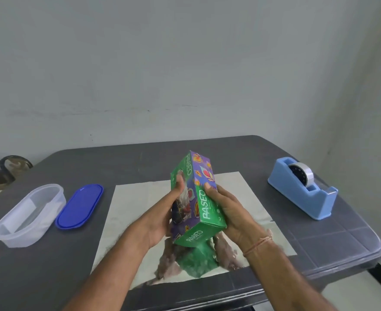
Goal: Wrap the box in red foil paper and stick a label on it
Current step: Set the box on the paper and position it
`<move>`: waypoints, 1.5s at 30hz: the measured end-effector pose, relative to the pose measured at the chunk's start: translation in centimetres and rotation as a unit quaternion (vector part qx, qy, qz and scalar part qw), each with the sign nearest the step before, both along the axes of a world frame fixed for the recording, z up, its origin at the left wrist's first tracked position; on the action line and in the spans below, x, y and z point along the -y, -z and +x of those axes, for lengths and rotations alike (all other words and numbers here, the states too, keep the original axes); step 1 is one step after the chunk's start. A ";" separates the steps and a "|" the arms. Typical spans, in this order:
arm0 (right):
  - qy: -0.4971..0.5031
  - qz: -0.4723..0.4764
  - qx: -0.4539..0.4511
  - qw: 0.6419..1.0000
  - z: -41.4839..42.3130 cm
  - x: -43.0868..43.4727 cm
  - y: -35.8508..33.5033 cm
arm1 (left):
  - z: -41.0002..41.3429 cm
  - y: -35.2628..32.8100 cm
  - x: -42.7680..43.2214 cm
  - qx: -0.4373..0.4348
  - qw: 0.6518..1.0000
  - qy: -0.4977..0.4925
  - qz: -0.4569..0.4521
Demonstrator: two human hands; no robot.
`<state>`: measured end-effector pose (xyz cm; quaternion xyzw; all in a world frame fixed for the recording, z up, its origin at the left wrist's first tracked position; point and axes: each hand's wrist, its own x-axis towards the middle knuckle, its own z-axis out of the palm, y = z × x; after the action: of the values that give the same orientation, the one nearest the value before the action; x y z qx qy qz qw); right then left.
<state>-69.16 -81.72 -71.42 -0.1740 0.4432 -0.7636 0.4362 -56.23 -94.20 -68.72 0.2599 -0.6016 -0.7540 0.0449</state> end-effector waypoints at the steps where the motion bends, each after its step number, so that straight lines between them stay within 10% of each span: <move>1: -0.005 -0.014 -0.011 1.000 0.4 0.4 -0.3 | -0.1 -0.4 -0.1 -0.002 1.000 0.002 0.001; 11: -0.051 0.024 -0.020 0.998 0.2 1.4 0.1 | 0.9 0.1 1.3 -0.097 0.979 -0.053 0.170; 19: -0.049 0.022 -0.066 0.996 -1.6 -0.2 -0.9 | -0.3 1.6 2.0 -0.112 0.979 -0.171 0.010; 28: -0.026 0.171 -0.127 0.977 -1.8 -0.7 0.5 | -0.7 4.1 1.3 -0.084 0.987 -0.062 -0.119; 45: -0.058 0.157 -0.148 0.975 -2.8 -2.1 2.3 | 0.7 6.2 1.9 -0.114 0.990 -0.004 -0.083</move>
<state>-71.92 -79.61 -73.69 -0.2393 0.6065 -0.6237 0.4311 -55.49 -96.12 -74.90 0.1702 -0.6522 -0.7258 0.1376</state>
